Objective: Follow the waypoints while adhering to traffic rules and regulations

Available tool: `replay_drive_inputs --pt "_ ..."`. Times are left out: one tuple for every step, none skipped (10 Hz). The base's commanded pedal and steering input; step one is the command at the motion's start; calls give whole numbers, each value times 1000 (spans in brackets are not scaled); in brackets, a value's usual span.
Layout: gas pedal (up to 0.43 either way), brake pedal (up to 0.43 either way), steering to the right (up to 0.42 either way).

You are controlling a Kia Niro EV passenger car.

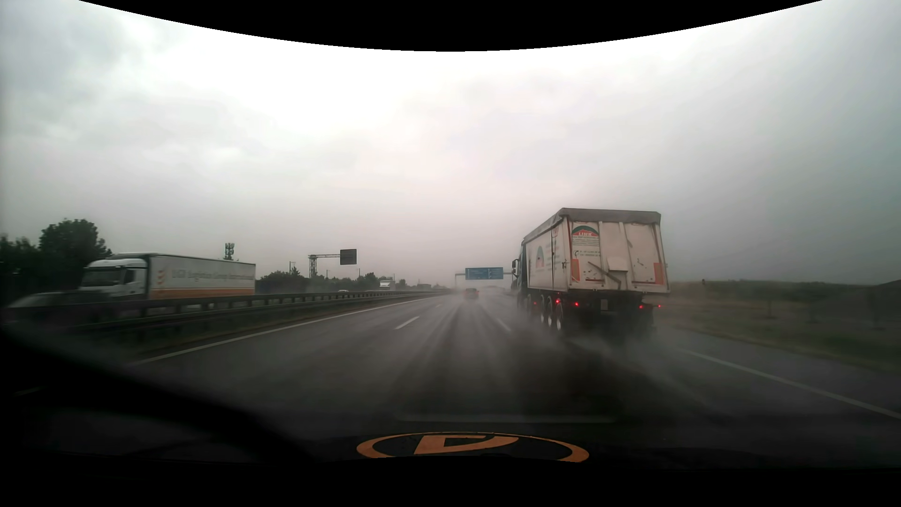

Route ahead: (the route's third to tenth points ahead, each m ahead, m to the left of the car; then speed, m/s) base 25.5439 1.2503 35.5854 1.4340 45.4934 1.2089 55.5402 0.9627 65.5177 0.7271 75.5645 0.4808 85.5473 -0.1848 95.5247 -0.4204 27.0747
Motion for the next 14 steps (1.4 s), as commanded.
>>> replay_drive_inputs --pt "228 0 -1" --pt "228 0 -2" --pt "228 0 -2" --pt "228 0 -2" --pt "228 0 -1" --pt "228 0 0" --pt "240 0 0" --pt "240 0 0" --pt "240 0 0" --pt "240 0 2" --pt "240 0 2" --pt "248 0 1" --pt "248 0 1" --pt "280 0 3"
